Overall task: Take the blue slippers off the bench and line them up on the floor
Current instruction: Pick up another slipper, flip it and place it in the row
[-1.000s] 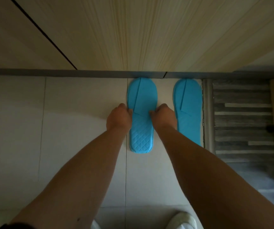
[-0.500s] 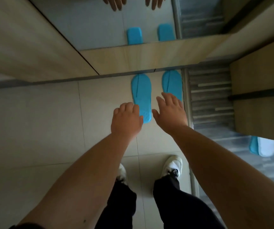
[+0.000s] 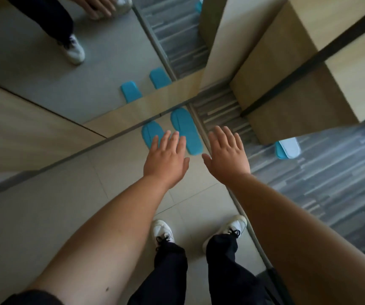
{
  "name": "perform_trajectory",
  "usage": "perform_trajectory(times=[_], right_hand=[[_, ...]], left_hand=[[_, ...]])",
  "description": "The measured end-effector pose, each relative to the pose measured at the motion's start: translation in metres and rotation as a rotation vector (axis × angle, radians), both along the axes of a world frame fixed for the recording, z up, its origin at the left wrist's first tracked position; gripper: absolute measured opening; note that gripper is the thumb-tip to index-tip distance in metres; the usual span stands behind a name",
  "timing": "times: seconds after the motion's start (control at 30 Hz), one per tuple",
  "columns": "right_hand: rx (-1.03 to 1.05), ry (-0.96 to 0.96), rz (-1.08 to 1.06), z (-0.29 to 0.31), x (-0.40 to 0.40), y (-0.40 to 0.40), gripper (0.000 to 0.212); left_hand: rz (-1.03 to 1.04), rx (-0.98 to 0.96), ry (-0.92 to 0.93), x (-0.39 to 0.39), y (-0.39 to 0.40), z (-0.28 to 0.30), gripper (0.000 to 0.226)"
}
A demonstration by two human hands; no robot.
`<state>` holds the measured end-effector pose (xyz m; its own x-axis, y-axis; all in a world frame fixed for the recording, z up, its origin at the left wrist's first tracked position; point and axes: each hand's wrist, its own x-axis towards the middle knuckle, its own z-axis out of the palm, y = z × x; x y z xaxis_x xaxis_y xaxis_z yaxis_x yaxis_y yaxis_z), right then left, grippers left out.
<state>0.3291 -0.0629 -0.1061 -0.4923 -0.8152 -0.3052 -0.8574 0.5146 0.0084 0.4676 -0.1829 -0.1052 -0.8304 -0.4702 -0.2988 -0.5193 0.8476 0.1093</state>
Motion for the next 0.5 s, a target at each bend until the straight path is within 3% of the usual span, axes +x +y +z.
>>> perform_trajectory(times=[0.5], right_hand=[[-0.026,-0.081,-0.34,-0.022,-0.084,0.177,0.066]], left_hand=[[-0.269,0.026,-0.071,-0.132,0.149,-0.01,0.059]])
